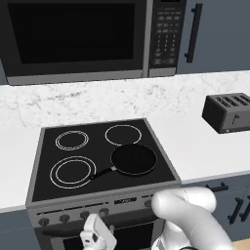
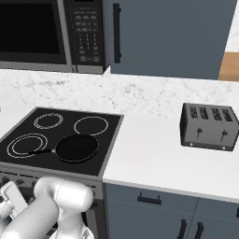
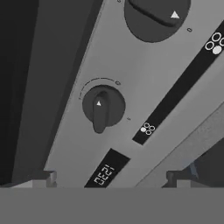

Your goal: Turn off the front right burner of the stove.

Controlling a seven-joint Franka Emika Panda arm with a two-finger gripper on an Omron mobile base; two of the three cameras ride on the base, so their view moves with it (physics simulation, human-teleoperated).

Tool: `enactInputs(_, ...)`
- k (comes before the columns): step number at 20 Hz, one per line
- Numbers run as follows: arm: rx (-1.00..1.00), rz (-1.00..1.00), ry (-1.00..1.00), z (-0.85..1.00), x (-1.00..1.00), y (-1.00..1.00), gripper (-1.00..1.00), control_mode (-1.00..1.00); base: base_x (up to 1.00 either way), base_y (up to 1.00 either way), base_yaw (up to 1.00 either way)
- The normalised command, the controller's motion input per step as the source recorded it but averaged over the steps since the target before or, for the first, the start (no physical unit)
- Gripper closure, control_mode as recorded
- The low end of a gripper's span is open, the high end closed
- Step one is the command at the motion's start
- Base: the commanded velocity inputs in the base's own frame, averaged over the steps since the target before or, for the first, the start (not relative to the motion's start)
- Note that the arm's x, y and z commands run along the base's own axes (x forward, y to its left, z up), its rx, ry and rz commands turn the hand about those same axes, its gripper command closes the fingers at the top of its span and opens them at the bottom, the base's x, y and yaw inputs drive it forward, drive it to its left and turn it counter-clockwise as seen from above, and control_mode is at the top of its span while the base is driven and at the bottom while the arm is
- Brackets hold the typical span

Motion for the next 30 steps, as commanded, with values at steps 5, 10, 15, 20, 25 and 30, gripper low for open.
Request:
enactInputs(5,0.0,0.01,-0.03,-0.06,0.34,0.02,-1.0,-1.0,0.0,0.0,0.0)
enactInputs(10,0.0,0.0,0.0,-0.05,0.29,0.0,-1.0,-1.0,0.0,0.0,0.0)
enactInputs(15,0.0,0.0,-0.01,-0.14,0.17,0.0,-1.0,-1.0,0.0,0.0,0.0)
enactInputs(20,0.0,0.0,-0.02,-0.24,0.1,0.0,-1.0,-1.0,0.0,0.0,0.0)
enactInputs(25,0.0,0.0,-0.03,-0.14,0.04,0.05,-1.0,-1.0,0.0,0.0,0.0)
enactInputs(30,0.0,0.0,0.0,0.0,0.0,0.01,1.0,-1.0,0.0,0.0,0.0)
